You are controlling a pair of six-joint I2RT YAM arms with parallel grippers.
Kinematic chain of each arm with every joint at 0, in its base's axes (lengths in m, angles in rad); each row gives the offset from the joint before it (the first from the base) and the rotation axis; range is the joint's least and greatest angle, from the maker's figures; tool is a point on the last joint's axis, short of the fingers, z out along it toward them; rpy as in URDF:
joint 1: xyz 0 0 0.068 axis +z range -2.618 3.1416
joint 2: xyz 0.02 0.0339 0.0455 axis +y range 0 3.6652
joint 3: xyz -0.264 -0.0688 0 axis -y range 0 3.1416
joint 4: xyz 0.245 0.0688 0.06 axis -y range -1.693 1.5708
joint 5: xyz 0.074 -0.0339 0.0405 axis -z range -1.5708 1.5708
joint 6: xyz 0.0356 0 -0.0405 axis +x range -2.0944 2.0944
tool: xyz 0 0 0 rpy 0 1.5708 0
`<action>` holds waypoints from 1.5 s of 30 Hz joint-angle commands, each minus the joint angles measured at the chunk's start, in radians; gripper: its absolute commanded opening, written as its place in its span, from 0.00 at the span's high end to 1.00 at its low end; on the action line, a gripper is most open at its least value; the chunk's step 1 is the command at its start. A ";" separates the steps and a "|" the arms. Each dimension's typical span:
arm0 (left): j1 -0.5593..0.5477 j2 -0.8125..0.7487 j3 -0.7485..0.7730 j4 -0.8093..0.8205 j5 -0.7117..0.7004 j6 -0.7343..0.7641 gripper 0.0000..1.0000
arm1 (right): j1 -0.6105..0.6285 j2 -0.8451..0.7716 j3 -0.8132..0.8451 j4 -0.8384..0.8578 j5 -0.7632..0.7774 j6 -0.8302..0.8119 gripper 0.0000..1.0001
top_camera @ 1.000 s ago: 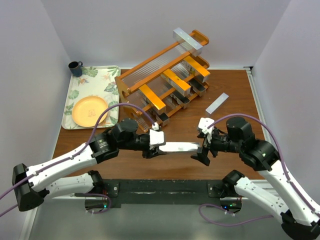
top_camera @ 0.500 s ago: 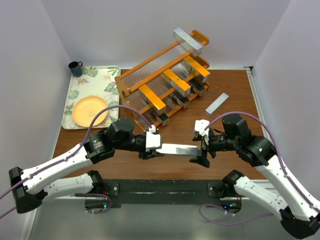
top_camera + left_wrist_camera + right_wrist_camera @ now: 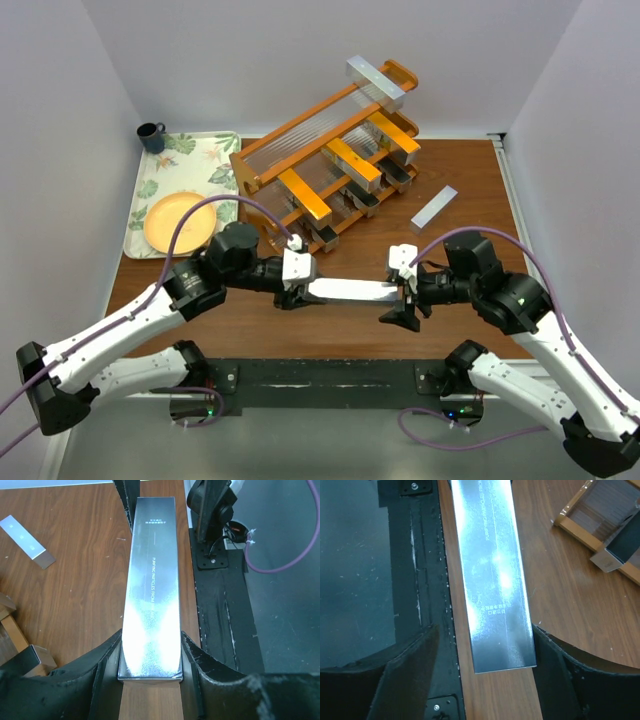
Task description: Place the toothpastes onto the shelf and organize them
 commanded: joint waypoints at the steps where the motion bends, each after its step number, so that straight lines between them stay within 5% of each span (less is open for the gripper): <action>1: 0.046 -0.007 0.022 0.133 0.106 -0.053 1.00 | 0.006 -0.006 -0.004 0.038 -0.016 0.000 0.33; 12: 0.062 0.006 -0.007 0.182 0.123 -0.086 1.00 | 0.006 -0.024 -0.044 0.156 -0.026 0.043 0.49; 22: 0.083 0.003 -0.052 0.188 0.132 -0.053 1.00 | 0.006 -0.021 -0.050 0.166 -0.068 0.045 0.79; 26: 0.088 0.008 -0.056 0.186 0.111 -0.054 0.65 | 0.005 -0.018 -0.047 0.167 -0.065 0.048 0.87; 34: 0.102 -0.092 -0.130 0.315 -0.146 -0.095 0.18 | 0.006 0.006 -0.019 0.204 -0.019 0.097 0.96; 38: 0.102 -0.185 -0.177 0.413 -0.306 -0.114 0.09 | 0.006 0.043 0.002 0.241 0.050 0.128 0.99; 45: 0.103 -0.359 -0.262 0.542 -0.698 -0.152 0.07 | 0.005 0.126 0.088 0.348 0.220 0.207 1.00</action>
